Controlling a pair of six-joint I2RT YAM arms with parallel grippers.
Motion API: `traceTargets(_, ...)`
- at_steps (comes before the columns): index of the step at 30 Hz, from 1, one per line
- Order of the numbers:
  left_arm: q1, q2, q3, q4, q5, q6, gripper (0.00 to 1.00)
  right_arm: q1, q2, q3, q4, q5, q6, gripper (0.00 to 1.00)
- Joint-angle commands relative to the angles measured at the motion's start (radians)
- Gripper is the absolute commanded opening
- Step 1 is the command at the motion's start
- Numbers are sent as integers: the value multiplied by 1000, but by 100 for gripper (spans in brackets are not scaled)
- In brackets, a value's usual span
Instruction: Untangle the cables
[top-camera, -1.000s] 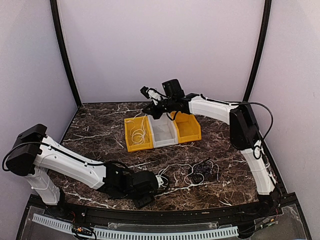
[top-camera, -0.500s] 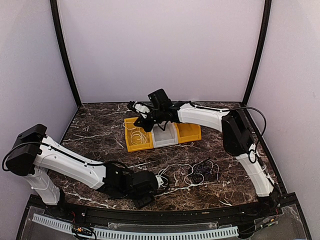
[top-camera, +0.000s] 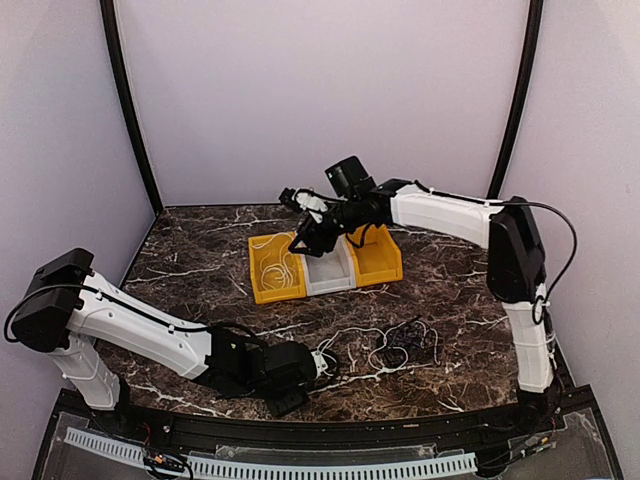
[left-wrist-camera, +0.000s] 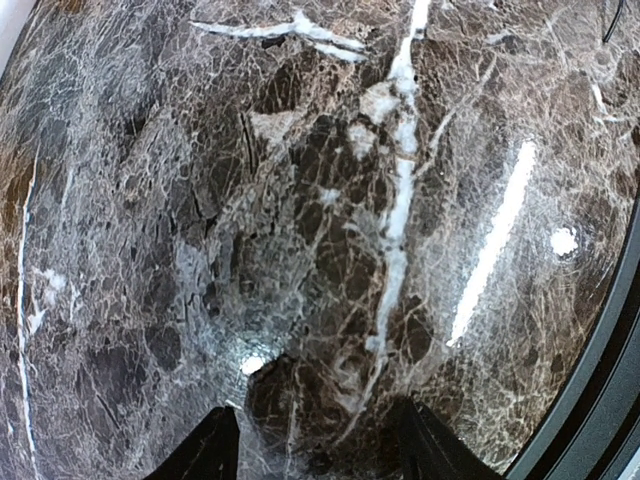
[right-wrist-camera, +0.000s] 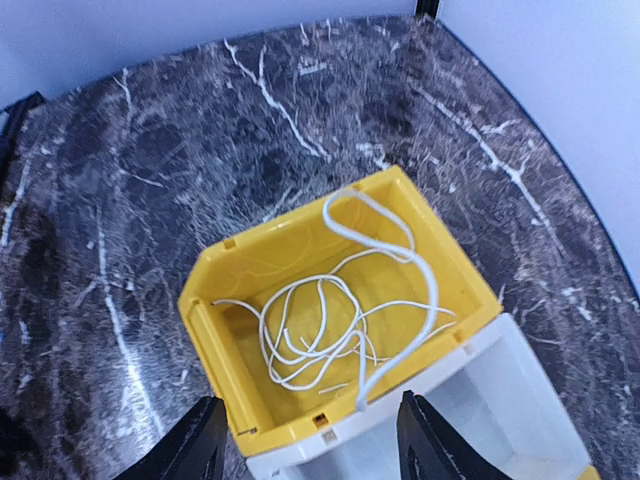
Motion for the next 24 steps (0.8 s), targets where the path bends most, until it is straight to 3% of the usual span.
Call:
traceTargets(1, -6, 19, -11, -41, 13, 38, 57, -57, -245, -88, -84, -200, -91, 62)
traceTargets(4, -6, 26, -8, -27, 24, 45, 57, -78, -366, -230, -211, -313, -256, 63)
traceTargets(11, -6, -2, 4, 30, -32, 67, 57, -69, -545, -571, -319, -391, -506, 71)
traceTargets(18, -6, -89, 21, 77, -59, 113, 57, -15, -519, -567, -427, -420, -600, 72)
traceTargets(24, -6, -93, 37, 53, -62, 116, 57, 41, -520, -587, -391, -364, -586, 71)
